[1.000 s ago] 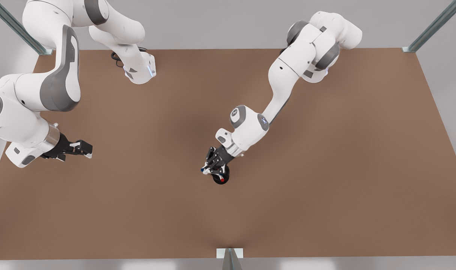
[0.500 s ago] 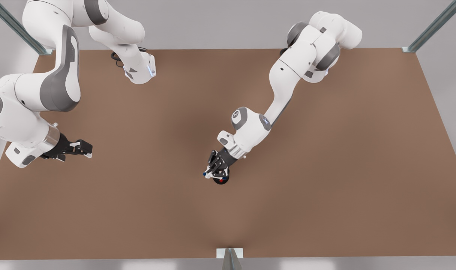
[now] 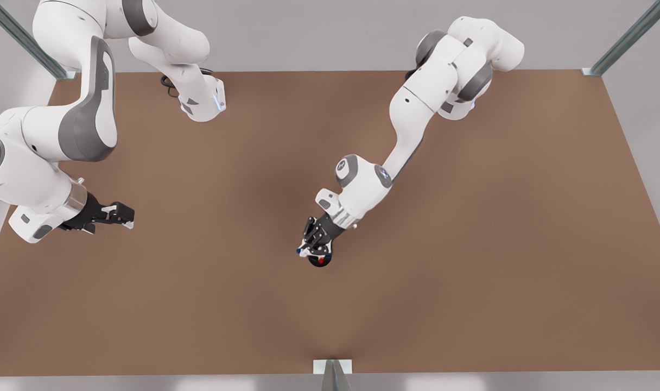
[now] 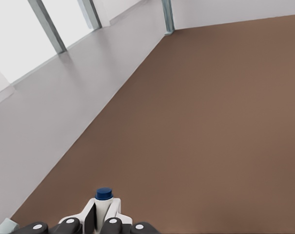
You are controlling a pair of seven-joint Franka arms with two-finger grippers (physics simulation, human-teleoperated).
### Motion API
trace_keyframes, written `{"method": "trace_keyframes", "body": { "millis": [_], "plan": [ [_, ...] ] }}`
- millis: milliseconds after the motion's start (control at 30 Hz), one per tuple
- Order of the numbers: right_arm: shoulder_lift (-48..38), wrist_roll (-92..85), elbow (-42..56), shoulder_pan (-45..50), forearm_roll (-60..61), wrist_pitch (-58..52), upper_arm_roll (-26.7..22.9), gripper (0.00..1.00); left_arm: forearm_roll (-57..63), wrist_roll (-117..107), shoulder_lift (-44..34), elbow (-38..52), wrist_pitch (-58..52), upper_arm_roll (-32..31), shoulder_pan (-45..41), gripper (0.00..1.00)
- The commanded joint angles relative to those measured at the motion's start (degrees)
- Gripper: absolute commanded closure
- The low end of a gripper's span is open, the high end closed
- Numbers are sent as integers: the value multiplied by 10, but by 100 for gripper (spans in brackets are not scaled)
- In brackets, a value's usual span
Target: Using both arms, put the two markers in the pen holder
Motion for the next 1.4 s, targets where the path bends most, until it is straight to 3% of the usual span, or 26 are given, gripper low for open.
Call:
{"method": "trace_keyframes", "body": {
  "millis": [0,1000,1100,1167,1367],
  "plan": [
    [-1,-4,0,0,0,0,0,0,-1,-4,-7,-6,16,-2,-2,79],
    [-1,-2,1,1,-1,-1,1,0,-3,-9,-4,-13,43,-21,-6,79],
    [-16,-4,7,0,-1,-35,-3,0,-4,-9,-4,-13,48,-22,-7,73],
    [-23,5,6,-13,-6,-35,4,0,-4,-10,-3,-14,54,-23,-7,58],
    [-17,18,5,-9,-19,-1,4,0,-3,-9,3,-14,55,-23,-7,57]
  ]
}}
